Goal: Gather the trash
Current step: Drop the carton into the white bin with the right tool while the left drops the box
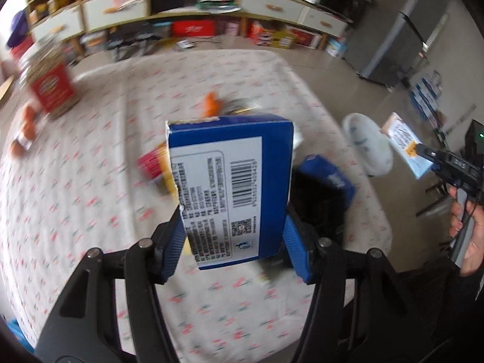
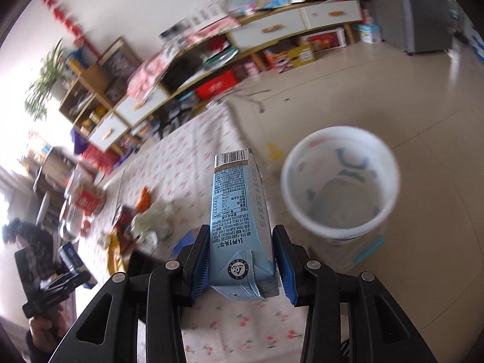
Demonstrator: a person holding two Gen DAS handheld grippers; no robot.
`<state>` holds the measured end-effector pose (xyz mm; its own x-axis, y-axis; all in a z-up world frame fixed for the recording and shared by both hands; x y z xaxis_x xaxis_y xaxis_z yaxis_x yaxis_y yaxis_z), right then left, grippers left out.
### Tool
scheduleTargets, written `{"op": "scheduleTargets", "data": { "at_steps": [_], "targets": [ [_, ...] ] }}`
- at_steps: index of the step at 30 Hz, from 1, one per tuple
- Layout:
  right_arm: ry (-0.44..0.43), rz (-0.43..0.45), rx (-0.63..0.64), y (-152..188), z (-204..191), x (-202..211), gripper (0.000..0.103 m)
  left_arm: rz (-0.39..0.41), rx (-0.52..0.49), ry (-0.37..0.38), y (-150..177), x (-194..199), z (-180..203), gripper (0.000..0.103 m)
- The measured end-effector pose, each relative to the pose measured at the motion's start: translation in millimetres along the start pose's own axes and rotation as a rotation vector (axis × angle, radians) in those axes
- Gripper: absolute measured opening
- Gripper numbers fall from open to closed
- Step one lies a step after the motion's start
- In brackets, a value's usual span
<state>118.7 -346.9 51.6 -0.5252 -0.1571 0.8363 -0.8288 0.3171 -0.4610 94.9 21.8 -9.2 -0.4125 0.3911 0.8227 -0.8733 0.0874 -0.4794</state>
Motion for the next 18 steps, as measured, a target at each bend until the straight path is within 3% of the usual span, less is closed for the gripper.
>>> {"op": "scheduleTargets", "data": {
  "at_steps": [6,11,18],
  "targets": [
    [0.053,0.001,-0.079,-9,57,1,0.042,-0.051,-0.15,0.085,-36,-46,78,0.062],
    [0.064,-0.016,-0.162,-12,105,-1,0.042,-0.121,-0.2,0.146,-58,-100,132,0.062],
    [0.058,-0.028,-0.239,-15,149,-1,0.042,-0.178,-0.267,0.163,-78,-160,196,0.062]
  ]
}}
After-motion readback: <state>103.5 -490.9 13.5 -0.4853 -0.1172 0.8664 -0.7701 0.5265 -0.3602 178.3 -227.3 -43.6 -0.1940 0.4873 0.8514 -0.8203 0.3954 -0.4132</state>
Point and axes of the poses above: each gripper's, at about its wrist camera, not at the fingertips, and x roughly against the way its jaws point, z to its right, y to its underside, the point moved 2 cm from there along -x, roughly the way its jaws point, and after that the axes turned 7 degrees about y, right-handed, at the moved point
